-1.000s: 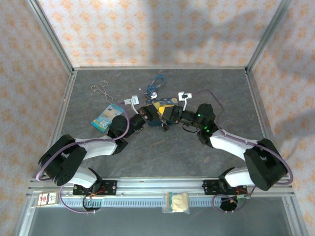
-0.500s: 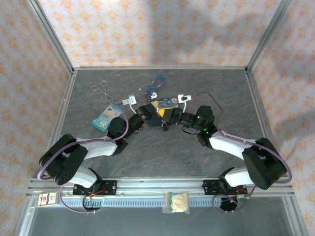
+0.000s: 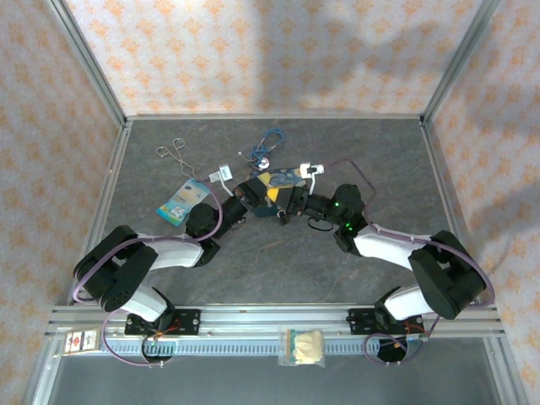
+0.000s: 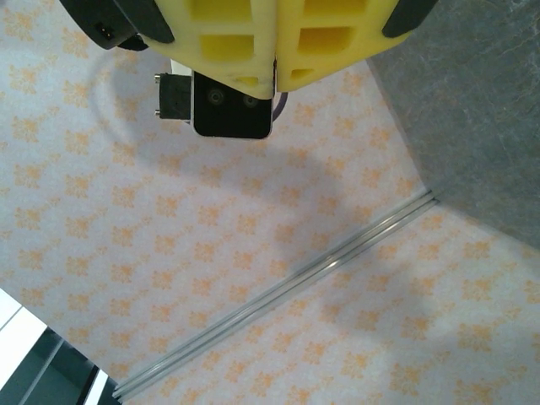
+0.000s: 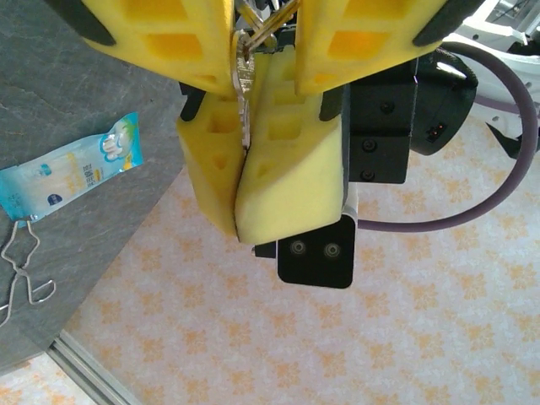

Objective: Unlock the padlock with the key

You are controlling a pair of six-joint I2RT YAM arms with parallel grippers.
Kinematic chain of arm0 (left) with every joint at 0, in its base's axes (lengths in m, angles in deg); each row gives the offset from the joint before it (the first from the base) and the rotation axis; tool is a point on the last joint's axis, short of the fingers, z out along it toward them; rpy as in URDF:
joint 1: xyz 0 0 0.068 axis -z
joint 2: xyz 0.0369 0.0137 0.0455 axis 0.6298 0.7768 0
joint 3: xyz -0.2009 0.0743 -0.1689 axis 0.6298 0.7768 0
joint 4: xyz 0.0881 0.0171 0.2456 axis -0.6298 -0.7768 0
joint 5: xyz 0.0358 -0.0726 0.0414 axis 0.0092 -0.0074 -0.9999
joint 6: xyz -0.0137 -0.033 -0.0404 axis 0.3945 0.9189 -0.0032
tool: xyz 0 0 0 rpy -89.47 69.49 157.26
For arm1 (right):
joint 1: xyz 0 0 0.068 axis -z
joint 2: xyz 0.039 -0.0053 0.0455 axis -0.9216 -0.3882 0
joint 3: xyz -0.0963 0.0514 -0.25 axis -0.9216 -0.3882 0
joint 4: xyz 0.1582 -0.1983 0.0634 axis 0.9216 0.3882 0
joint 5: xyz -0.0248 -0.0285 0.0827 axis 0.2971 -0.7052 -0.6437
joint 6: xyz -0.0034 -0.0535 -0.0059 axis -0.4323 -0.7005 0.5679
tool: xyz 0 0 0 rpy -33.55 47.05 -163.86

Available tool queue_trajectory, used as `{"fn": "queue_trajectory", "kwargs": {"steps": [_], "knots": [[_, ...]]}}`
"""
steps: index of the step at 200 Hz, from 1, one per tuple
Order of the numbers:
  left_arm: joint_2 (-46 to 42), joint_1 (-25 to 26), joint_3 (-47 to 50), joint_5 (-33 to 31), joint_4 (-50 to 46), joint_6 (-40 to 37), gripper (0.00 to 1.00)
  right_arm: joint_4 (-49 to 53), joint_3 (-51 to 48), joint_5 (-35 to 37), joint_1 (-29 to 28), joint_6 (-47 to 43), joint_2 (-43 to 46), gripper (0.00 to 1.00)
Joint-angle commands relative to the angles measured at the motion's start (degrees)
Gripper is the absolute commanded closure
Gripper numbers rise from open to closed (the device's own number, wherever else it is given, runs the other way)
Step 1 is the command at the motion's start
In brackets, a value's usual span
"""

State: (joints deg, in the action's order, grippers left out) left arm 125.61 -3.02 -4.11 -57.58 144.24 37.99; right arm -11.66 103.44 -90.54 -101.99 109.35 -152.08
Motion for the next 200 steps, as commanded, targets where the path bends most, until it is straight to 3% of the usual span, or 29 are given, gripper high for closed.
{"fn": "queue_trajectory", "kwargs": {"steps": [1,28,58,95,101,117,124,132,163,200], "knots": [[-0.5,0.6,1.2,-2.6,4.1,0.4,1.00,-5.8,-0.9,1.1,-0.4,1.6,-0.2,0.80],[-1.5,0.6,2.2,-4.2,4.0,0.3,1.00,-6.7,-1.6,2.4,-0.4,2.4,-0.3,0.84],[-1.8,0.9,2.6,-4.7,4.3,0.5,1.00,-6.8,-1.2,3.5,-0.4,2.2,-0.6,1.00],[-2.1,1.1,3.1,-4.8,4.7,1.0,1.00,-3.7,-0.7,4.0,-0.4,-0.5,0.3,1.00],[-2.3,1.1,3.1,-4.8,4.5,0.9,0.87,-2.5,-0.5,3.8,-0.3,-1.1,0.6,1.00],[-3.2,1.1,3.7,-5.4,3.0,0.4,0.36,1.0,0.0,3.6,-0.1,-3.0,1.7,1.00],[-3.9,1.1,4.2,-6.0,1.8,-0.4,0.21,2.9,0.1,3.5,0.0,-3.8,2.2,1.00],[-5.4,0.8,4.6,-6.7,-0.7,-1.5,0.13,5.6,0.1,3.5,0.5,-5.2,3.1,1.00],[-10.9,-0.1,3.0,-7.0,-20.7,-7.9,0.16,25.2,1.2,7.1,2.6,-14.2,7.7,1.00],[-11.3,1.2,0.8,-4.8,-40.7,-14.0,0.32,47.5,2.5,22.5,4.6,-21.7,12.8,1.00]]}}
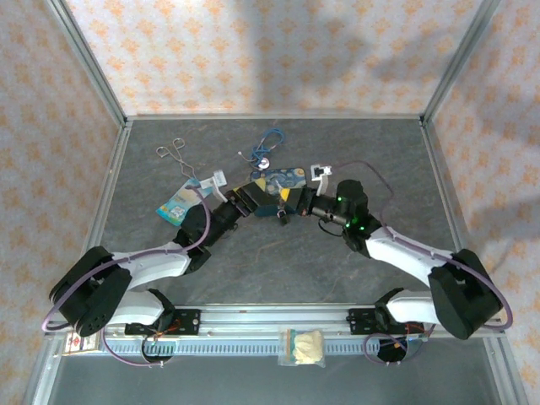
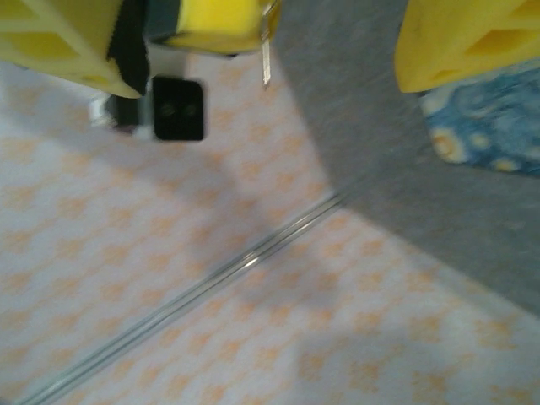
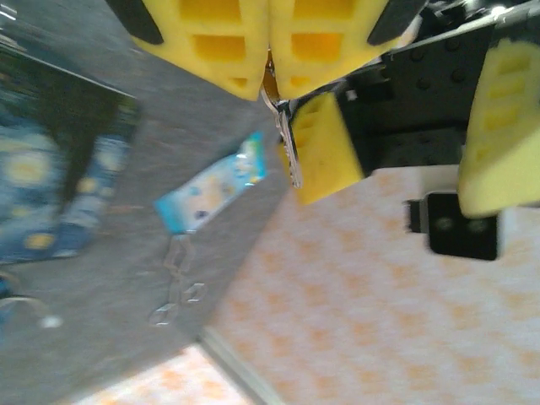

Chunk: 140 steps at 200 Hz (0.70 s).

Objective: Unlock the padlock with the key

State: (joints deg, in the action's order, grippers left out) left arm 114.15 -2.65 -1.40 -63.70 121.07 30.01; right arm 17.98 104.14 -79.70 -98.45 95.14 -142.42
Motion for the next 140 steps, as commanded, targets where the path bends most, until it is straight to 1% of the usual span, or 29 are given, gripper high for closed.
{"fn": "queue_trajectory", "kwargs": {"steps": [1,14,42,54,76,102,140], "knots": [[0.2,1.0,-2.0,1.3,-17.9,-6.1,0.33,18.3,1.9,12.1,1.0,-7.6,3.2,1.00],[1.1,2.8,-2.7,0.9,-22.0,-7.6,0.38,23.0,2.0,16.7,1.3,-8.6,5.7,1.00],[5.5,6.9,-5.1,-0.9,-27.9,-8.7,0.39,29.4,1.9,22.4,1.5,-9.6,6.9,1.00],[8.3,7.6,-6.0,-1.1,-28.9,-7.6,0.45,31.1,1.7,23.7,1.6,-9.6,6.8,1.00],[13.6,8.5,-8.4,-1.5,-30.3,-5.3,0.54,31.3,0.4,24.2,1.6,-8.7,7.3,1.00],[17.9,9.5,-12.0,-4.3,-32.3,-5.0,0.54,29.9,-1.3,23.8,1.6,-7.9,8.7,1.00],[23.1,9.8,-14.9,-9.4,-31.0,-3.4,0.54,28.4,-1.8,22.9,1.6,-8.0,10.2,1.00]]}}
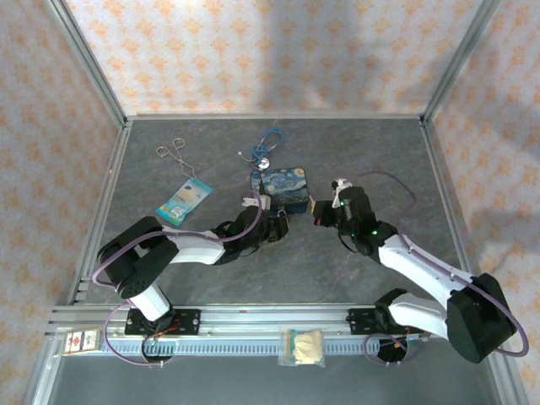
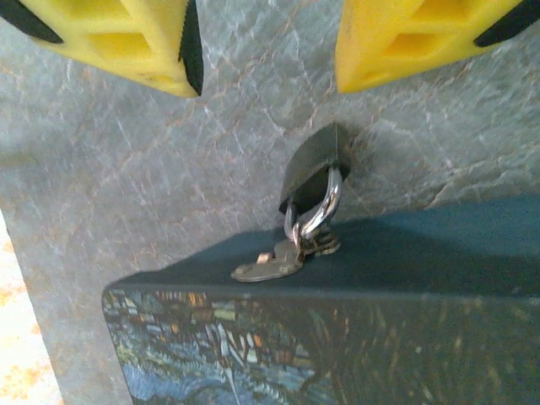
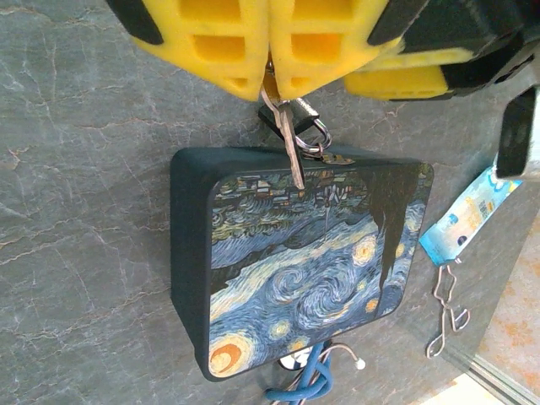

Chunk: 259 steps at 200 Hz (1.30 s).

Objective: Unlock the padlock with the key

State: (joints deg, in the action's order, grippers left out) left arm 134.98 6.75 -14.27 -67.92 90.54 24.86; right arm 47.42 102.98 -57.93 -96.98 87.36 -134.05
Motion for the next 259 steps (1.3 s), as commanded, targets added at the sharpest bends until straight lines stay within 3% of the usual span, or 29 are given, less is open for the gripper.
{"fn": "queue_trajectory", "kwargs": {"steps": [1,40,98,131,149,175,213,259], "knots": [[2.4,0.5,-2.0,-5.3,-0.4,1.8,0.54,-1.1,-0.7,1.1,0.1,-0.3,1.9,1.00],[5.9,0.4,-3.2,-9.5,1.6,4.8,0.51,-1.9,-1.2,0.7,0.2,-0.3,3.2,1.00],[11.7,0.6,-5.6,-7.0,7.3,6.6,0.49,-3.7,-2.5,0.3,0.2,0.4,3.0,1.00],[15.8,0.8,-6.9,-9.0,8.5,8.2,0.52,-4.2,-2.6,0.3,0.2,0.5,2.9,1.00],[16.9,0.9,-6.5,-9.9,9.6,9.3,0.58,-4.1,-2.8,0.2,0.4,0.6,2.9,1.00],[17.2,0.8,-6.4,-9.0,10.3,9.4,0.77,-4.7,-3.8,-0.5,0.7,0.8,2.7,1.00],[14.5,0.0,-4.5,-5.6,12.4,9.5,1.00,-11.0,-7.4,-8.0,1.4,2.0,0.7,1.00],[9.7,-3.4,0.1,5.6,19.9,16.6,1.00,-18.6,-10.2,-22.6,2.2,1.7,-6.3,1.00]]}}
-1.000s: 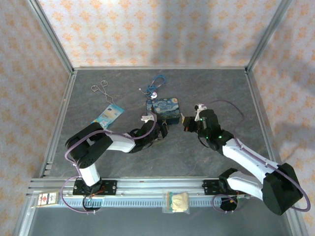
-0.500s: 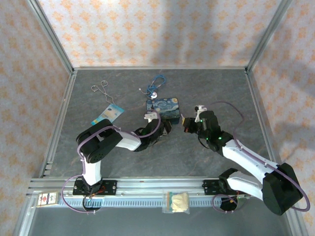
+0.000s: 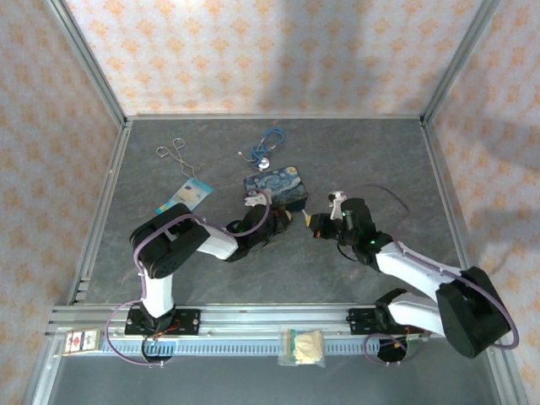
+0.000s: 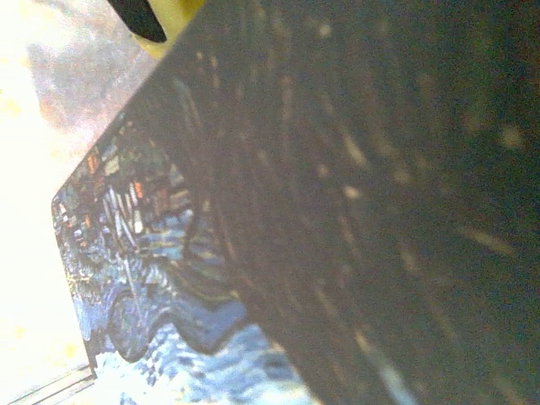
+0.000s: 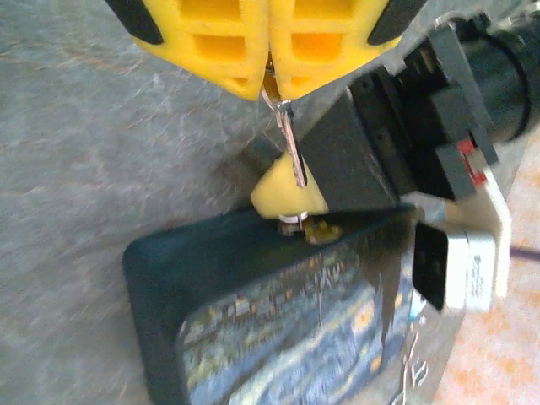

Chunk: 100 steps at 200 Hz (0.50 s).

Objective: Unlock the padlock with the key

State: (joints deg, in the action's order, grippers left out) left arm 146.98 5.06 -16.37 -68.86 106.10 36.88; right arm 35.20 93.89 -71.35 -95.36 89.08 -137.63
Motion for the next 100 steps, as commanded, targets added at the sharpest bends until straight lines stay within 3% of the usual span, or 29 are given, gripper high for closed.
{"fn": "queue_trajectory", "kwargs": {"steps": [1,41,100], "knots": [[-2.4,-1.8,2.3,6.8,4.5,4.6,1.00,-6.6,-1.3,-9.3,0.6,-0.1,-2.9,1.00],[-6.0,-3.6,6.1,10.8,9.8,8.4,1.00,-14.1,-4.1,-18.7,1.1,1.5,-8.0,1.00],[-7.3,-5.6,9.5,15.2,19.2,11.5,1.00,-20.8,-5.4,-22.5,1.2,3.8,-11.7,1.00]]}}
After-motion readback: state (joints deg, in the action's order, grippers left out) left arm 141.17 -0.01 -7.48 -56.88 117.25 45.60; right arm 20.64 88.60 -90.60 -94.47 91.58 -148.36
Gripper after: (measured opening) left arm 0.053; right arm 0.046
